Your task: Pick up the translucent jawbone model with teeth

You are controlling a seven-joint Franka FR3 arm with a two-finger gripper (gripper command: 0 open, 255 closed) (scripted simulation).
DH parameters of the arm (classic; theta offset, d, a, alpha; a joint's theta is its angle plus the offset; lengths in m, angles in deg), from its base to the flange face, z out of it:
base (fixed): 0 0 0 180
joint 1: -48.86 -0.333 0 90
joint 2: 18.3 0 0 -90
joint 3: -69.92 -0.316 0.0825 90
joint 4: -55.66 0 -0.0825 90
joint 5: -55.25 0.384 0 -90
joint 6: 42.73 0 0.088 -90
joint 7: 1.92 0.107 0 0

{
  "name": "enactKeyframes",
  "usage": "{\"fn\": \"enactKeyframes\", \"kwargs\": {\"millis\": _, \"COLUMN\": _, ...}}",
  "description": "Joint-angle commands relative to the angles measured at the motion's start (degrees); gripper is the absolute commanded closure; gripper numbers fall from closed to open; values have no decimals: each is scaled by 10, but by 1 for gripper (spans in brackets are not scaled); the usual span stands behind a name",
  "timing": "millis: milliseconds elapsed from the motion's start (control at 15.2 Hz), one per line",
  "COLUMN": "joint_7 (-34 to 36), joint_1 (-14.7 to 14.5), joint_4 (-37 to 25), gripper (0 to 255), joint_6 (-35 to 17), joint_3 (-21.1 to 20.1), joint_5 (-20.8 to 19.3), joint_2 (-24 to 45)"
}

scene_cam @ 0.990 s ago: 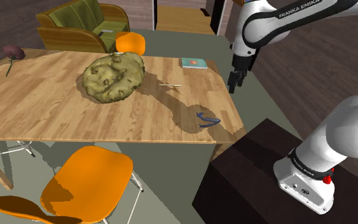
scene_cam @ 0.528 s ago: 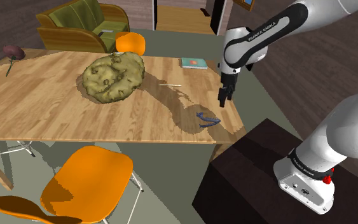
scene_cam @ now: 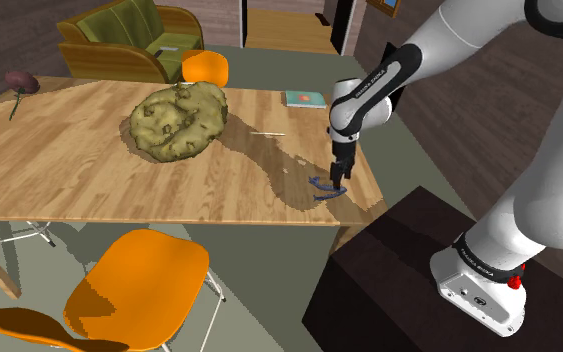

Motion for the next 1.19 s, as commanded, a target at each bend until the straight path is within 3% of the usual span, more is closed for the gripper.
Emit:
{"fn": "enactKeyframes", "kwargs": {"millis": 0, "joint_7": -4, "joint_1": 1, "joint_4": 1, "gripper": 0, "joint_6": -17, "joint_3": -2, "joint_5": 4, "joint_2": 17}}
{"fn": "enactKeyframes", "kwargs": {"millis": 462, "joint_7": -11, "joint_1": 3, "joint_4": -5, "gripper": 0, "joint_6": -48, "joint_3": -6, "joint_5": 12, "joint_2": 54}}
{"fn": "enactKeyframes", "kwargs": {"millis": 528, "joint_7": -11, "joint_1": 3, "joint_4": -5, "gripper": 255, "joint_6": -47, "joint_3": -6, "joint_5": 12, "joint_2": 54}}
{"fn": "enactKeyframes", "kwargs": {"millis": 1122, "joint_7": -11, "joint_1": 3, "joint_4": -5, "gripper": 255, "joint_6": -48, "joint_3": -6, "joint_5": 12, "joint_2": 54}}
